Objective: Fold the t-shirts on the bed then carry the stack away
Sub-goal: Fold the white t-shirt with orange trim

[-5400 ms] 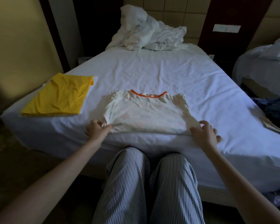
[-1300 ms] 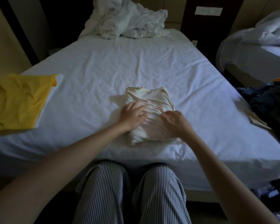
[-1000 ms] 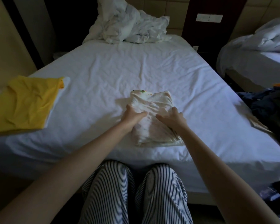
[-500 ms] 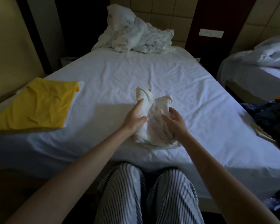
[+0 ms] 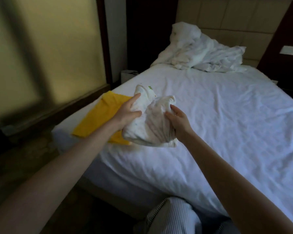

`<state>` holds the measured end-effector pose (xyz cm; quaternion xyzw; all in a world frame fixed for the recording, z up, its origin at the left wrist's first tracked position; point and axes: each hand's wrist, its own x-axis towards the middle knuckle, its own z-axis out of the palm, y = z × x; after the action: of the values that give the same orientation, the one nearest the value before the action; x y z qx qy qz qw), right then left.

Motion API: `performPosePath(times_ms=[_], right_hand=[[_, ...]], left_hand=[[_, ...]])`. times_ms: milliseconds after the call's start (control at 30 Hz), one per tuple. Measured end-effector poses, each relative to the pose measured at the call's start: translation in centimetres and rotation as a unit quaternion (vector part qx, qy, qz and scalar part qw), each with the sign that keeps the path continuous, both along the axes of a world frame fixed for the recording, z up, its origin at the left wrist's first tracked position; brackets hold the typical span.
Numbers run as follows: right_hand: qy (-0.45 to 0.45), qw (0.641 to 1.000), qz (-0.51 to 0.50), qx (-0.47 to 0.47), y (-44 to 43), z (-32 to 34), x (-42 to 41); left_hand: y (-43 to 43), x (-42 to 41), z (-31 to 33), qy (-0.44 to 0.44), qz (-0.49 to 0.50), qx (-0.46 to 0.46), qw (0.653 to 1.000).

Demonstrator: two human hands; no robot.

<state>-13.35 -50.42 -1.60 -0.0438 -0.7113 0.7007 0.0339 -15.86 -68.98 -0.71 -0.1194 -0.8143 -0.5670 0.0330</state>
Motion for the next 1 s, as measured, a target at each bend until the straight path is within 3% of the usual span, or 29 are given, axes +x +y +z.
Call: performPosePath(times_ms=[100, 200, 300, 400, 500, 567, 633, 1000], right_hand=[[0.014, 0.999, 0.040, -0.002, -4.2, 1.8, -3.4], [0.000, 0.993, 0.100, 0.063, -7.0, 1.9, -5.3], [-0.019, 0.960, 0.106, 0.258, -9.1, 0.0, -6.7], [0.052, 0.915, 0.109, 0.385, -11.8, -1.5, -7.2], [0.071, 0.861, 0.162, 0.476, -14.1, -5.0, -6.0], [0.064, 0.844, 0.169, 0.505, -14.1, -8.6, -5.0], [0.069, 0.857, 0.159, 0.484, -13.6, -11.1, -4.9], [0.099, 0.868, 0.144, 0.465, -13.1, -11.3, -4.5]], left_hand=[[-5.1, -2.6, 2.6, 0.009, 0.050, -0.026, 0.998], [-10.3, -4.8, 3.6, -0.002, 0.075, -0.153, 0.985], [-12.7, -6.4, 2.7, -0.048, 0.112, -0.390, 0.913], [-11.7, -7.5, -1.6, -0.060, 0.160, -0.469, 0.867], [-9.5, -6.8, -8.0, -0.099, 0.115, -0.587, 0.795], [-9.1, -6.5, -9.9, -0.070, 0.135, -0.552, 0.820], [-9.4, -6.8, -10.4, -0.030, 0.157, -0.526, 0.835], [-8.6, -5.3, -9.6, -0.009, 0.204, -0.496, 0.844]])
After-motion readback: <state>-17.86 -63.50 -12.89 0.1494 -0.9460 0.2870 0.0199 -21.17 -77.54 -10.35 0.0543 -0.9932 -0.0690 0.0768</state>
